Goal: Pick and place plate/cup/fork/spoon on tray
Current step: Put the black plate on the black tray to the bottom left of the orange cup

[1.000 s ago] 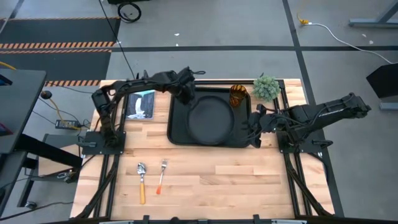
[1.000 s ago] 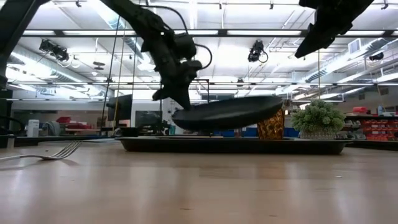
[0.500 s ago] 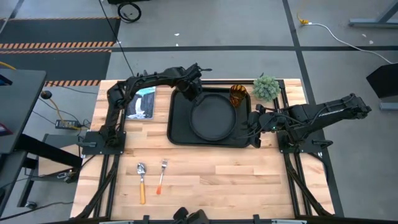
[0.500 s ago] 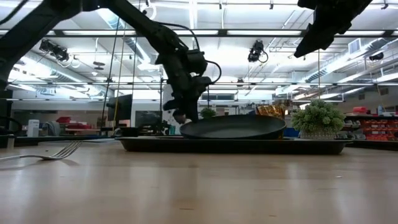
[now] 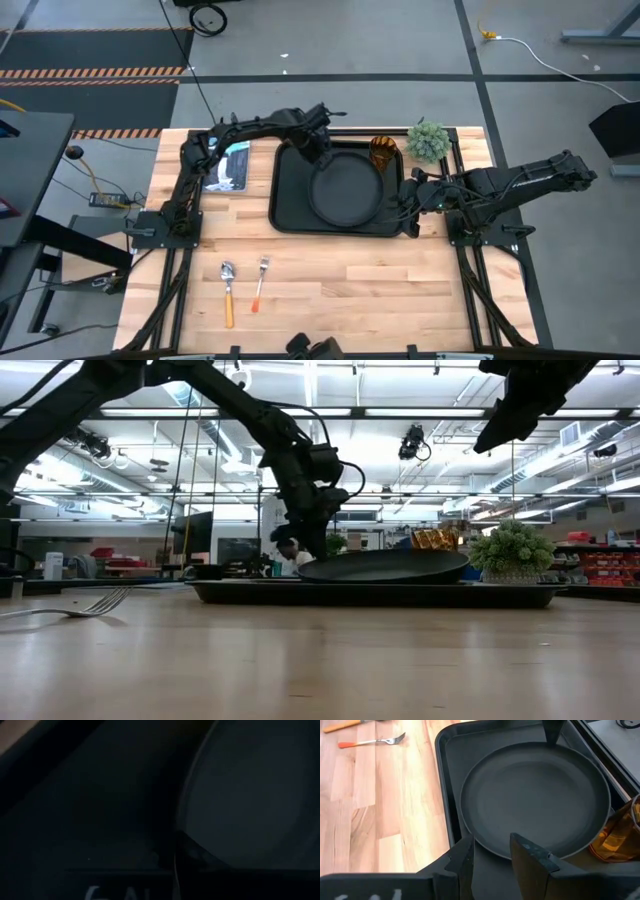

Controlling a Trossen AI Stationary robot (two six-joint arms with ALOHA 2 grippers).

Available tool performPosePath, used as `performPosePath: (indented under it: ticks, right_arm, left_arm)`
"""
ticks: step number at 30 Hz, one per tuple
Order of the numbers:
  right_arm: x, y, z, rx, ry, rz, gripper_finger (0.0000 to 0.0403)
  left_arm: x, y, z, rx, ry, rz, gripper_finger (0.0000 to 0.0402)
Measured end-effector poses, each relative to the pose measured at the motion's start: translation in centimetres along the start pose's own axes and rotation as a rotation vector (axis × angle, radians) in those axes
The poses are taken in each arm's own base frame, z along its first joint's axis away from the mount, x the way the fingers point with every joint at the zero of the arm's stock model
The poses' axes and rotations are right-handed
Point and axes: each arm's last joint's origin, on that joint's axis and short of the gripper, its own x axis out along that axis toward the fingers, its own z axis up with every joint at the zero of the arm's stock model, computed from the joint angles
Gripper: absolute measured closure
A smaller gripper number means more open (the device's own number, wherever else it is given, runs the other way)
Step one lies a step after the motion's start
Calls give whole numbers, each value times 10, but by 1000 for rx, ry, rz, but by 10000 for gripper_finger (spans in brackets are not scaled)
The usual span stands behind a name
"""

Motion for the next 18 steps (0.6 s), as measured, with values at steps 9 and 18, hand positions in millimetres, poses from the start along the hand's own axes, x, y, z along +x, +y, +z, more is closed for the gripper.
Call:
performPosePath:
  ticks: [9,18]
  right_arm:
    - [0,0,0,8,0,1,271]
    - [0,0,0,-21,-5,2,271]
  left_arm:
    - [3,-13,-3,-12,5,0,395]
    - [7,-31,-7,-64,-10,7,395]
